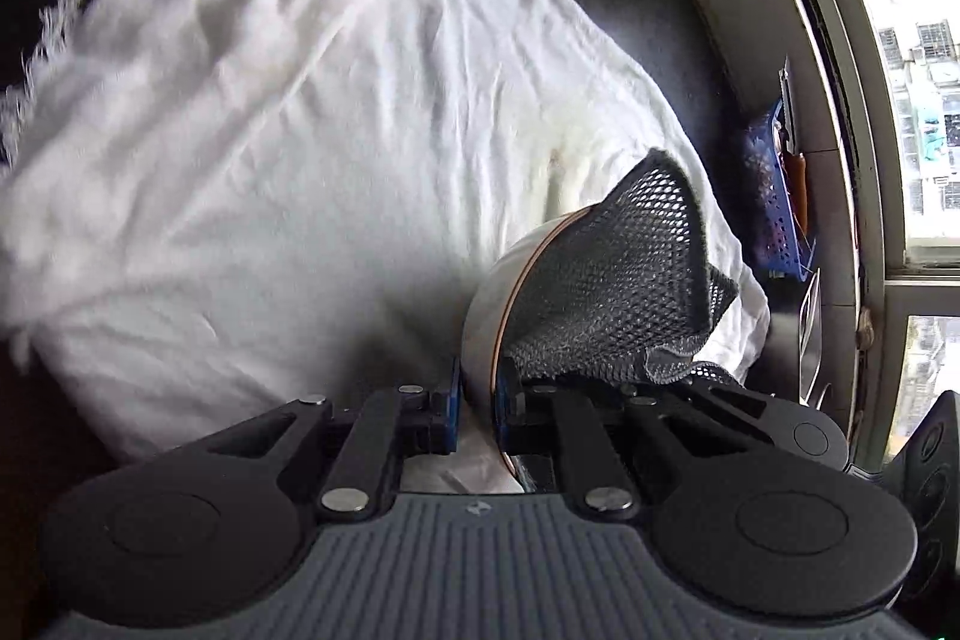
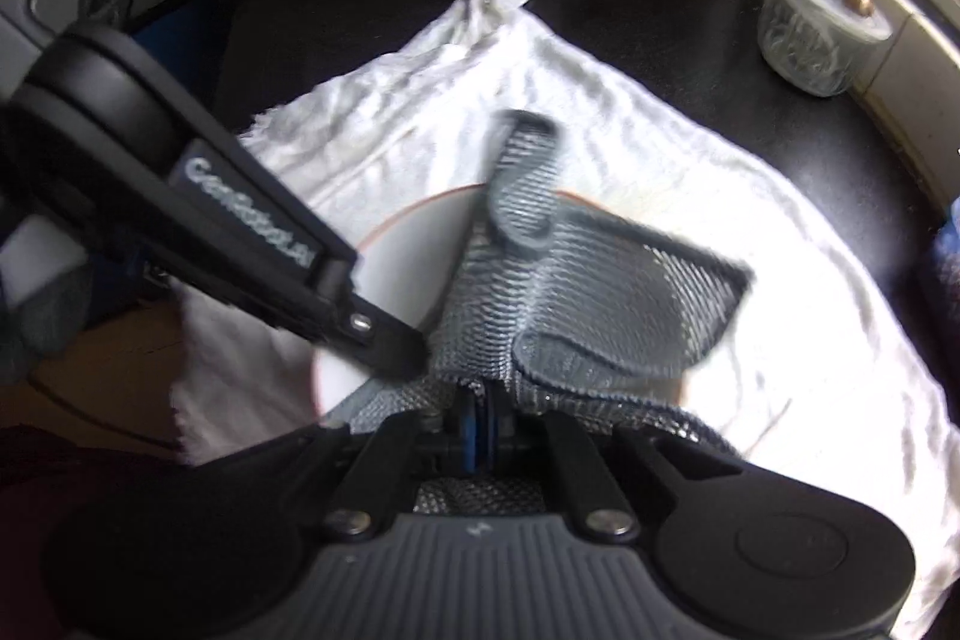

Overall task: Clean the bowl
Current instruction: 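Hold the bowl with the left gripper while the right gripper wipes the pad around the rim, then lift the mesh pad out of the bowl with the right gripper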

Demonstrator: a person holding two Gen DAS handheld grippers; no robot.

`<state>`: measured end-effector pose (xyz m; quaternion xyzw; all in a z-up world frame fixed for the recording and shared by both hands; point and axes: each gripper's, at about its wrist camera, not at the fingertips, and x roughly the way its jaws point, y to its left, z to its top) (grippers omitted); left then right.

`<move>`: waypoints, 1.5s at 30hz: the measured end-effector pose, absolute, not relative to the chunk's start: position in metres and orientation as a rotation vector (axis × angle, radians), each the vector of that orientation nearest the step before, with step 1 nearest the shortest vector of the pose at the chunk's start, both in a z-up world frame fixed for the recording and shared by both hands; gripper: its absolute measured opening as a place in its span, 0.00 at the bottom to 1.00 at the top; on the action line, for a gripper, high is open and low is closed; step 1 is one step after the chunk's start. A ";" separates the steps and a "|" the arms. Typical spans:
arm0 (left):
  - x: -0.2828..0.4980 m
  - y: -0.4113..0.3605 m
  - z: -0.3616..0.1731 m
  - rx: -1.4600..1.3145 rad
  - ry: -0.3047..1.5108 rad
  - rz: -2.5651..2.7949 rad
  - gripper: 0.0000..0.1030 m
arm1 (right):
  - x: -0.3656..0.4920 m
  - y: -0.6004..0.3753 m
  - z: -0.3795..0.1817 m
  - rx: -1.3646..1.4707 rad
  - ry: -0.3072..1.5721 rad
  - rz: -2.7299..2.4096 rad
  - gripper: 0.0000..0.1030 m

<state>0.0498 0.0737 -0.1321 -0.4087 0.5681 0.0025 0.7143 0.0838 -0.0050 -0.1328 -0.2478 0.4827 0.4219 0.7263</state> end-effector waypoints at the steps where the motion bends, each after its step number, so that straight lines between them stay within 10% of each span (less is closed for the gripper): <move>1: 0.048 0.074 -0.133 -0.927 1.258 0.011 0.11 | 0.083 -0.006 -0.132 -0.545 1.064 0.929 0.04; 39: 0.088 0.016 -0.074 0.264 0.940 -0.241 0.06 | 0.111 -0.109 -0.098 -0.405 0.944 0.686 0.03; 42: 0.095 0.031 -0.075 0.152 0.959 -0.230 0.06 | 0.112 -0.115 -0.112 -0.334 0.995 0.684 0.07; 45: 0.096 0.039 -0.072 0.096 0.953 -0.221 0.06 | 0.115 -0.120 -0.119 -0.232 1.021 0.672 0.33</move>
